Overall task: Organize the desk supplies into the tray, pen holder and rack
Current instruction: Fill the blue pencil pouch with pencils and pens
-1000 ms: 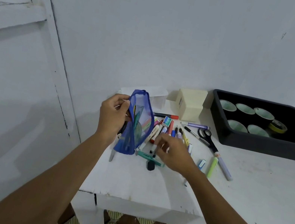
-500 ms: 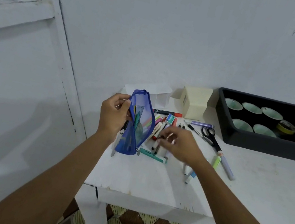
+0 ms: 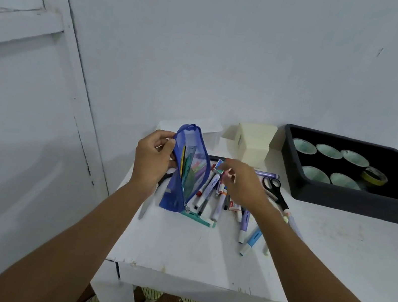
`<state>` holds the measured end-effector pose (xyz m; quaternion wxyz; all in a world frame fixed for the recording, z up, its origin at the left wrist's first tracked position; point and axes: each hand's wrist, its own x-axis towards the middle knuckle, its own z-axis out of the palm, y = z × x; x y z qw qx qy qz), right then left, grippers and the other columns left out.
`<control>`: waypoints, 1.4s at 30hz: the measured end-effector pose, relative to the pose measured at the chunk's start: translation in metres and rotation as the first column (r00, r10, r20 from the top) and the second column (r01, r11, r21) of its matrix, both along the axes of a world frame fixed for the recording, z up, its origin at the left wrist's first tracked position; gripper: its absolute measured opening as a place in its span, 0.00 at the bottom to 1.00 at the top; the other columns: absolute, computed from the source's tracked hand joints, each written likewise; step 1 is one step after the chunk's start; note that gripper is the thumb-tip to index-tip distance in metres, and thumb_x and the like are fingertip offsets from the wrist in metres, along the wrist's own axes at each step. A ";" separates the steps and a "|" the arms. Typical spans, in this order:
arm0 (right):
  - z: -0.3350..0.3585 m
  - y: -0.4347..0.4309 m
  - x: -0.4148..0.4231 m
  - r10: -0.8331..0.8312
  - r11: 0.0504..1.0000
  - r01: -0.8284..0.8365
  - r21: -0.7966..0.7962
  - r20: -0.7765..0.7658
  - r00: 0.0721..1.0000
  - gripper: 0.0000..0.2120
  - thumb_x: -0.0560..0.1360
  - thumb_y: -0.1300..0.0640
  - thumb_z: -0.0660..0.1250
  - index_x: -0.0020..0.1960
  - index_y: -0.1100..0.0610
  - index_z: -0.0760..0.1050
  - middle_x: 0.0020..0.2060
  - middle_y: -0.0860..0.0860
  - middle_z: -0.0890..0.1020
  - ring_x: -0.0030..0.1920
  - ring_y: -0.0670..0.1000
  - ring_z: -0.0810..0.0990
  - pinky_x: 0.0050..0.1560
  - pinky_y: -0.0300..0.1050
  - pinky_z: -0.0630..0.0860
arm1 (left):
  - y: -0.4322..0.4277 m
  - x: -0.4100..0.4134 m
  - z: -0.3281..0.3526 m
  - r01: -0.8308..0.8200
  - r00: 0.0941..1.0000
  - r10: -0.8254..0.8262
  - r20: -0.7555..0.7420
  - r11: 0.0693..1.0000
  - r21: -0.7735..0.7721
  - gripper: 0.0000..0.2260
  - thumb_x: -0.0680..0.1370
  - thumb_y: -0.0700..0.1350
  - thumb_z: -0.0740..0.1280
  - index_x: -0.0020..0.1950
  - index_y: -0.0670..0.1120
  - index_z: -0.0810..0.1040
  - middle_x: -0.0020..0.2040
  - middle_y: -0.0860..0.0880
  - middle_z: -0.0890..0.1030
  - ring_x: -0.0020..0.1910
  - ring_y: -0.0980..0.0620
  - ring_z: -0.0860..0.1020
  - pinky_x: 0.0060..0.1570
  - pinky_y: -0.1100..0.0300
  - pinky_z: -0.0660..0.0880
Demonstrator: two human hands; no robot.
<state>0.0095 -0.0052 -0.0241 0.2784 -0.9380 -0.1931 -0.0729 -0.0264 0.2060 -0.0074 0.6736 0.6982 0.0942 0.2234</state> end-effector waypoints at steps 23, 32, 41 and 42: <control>-0.058 -0.015 0.014 0.064 0.930 -0.104 -0.354 -0.121 0.991 0.21 0.79 0.49 0.60 0.72 0.43 0.67 0.74 0.49 0.64 0.73 0.53 0.60 0.68 0.57 0.61 | 0.004 0.025 0.006 -0.019 0.999 0.017 0.030 0.998 0.068 0.06 0.80 0.38 0.63 0.53 0.42 0.79 0.42 0.47 0.82 0.33 0.53 0.81 0.33 0.58 0.80; -0.056 -0.010 0.023 0.107 0.940 -0.120 -0.318 -0.057 0.993 0.23 0.78 0.43 0.60 0.73 0.40 0.63 0.76 0.45 0.58 0.76 0.52 0.54 0.71 0.60 0.56 | 0.011 0.036 0.006 -0.038 0.999 0.035 0.035 0.995 0.090 0.06 0.80 0.40 0.63 0.53 0.43 0.79 0.43 0.46 0.83 0.36 0.51 0.82 0.37 0.53 0.83; -0.062 0.004 0.031 0.062 0.950 -0.057 -0.308 0.007 0.998 0.21 0.77 0.45 0.61 0.69 0.45 0.68 0.72 0.46 0.66 0.72 0.50 0.61 0.68 0.56 0.58 | 0.026 0.039 0.006 -0.056 0.997 0.052 0.049 0.996 0.073 0.06 0.80 0.38 0.63 0.53 0.43 0.79 0.42 0.46 0.83 0.34 0.53 0.81 0.33 0.59 0.80; -0.061 0.007 0.030 0.096 0.945 -0.086 -0.315 0.016 0.995 0.22 0.77 0.45 0.61 0.70 0.45 0.67 0.73 0.47 0.65 0.73 0.50 0.60 0.69 0.57 0.58 | 0.028 0.039 0.005 -0.058 0.997 0.055 0.048 0.996 0.072 0.06 0.80 0.38 0.63 0.53 0.43 0.79 0.42 0.46 0.83 0.34 0.53 0.81 0.33 0.58 0.81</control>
